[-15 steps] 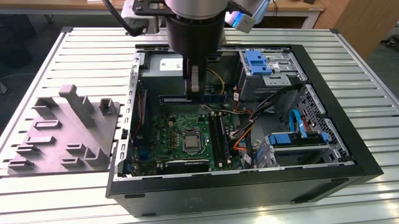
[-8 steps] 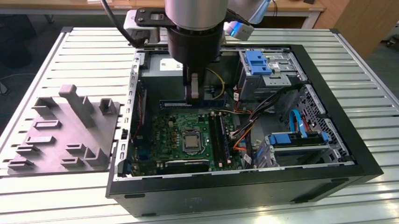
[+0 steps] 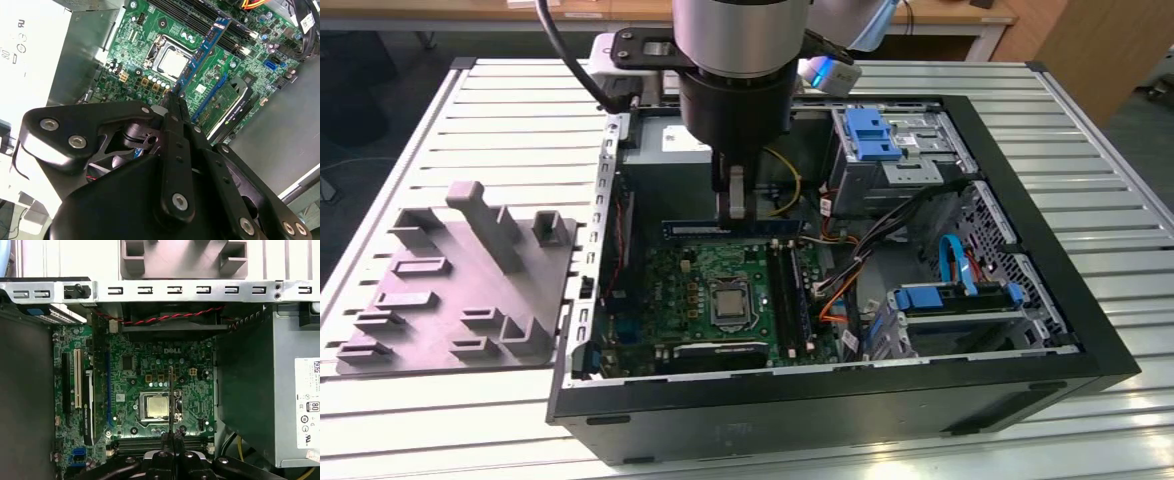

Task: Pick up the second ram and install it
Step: 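Pick up the second ram and move it above second insertion slot, then insert the second ram into the second slot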

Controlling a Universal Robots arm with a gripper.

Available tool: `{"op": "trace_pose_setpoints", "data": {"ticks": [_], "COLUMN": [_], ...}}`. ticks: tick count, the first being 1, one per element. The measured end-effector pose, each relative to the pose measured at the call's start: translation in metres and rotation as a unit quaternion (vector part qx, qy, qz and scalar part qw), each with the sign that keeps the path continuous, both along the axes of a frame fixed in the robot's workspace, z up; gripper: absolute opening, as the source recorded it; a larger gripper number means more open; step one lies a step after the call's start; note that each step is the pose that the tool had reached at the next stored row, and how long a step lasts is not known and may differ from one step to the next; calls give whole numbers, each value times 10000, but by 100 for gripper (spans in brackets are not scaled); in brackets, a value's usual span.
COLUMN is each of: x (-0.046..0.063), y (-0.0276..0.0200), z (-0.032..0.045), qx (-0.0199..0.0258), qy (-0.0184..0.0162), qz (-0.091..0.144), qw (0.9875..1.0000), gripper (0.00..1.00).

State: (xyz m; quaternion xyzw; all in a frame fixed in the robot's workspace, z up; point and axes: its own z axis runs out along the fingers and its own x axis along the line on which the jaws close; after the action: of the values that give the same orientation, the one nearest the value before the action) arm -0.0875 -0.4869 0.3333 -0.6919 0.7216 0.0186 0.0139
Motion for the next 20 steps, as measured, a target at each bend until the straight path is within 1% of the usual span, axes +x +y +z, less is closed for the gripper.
{"op": "trace_pose_setpoints", "data": {"ticks": [13, 15, 17, 20], "x": [0, 1, 1, 1], "y": [0, 0, 0, 0], "z": [-4, -6, -8, -12], "qx": [1, 1, 1, 1], "qy": [0, -1, -1, -1], "qz": [-8, -100, -266, -527], "qw": [10000, 9999, 9996, 9986], "gripper": [11, 11, 11, 11]}}
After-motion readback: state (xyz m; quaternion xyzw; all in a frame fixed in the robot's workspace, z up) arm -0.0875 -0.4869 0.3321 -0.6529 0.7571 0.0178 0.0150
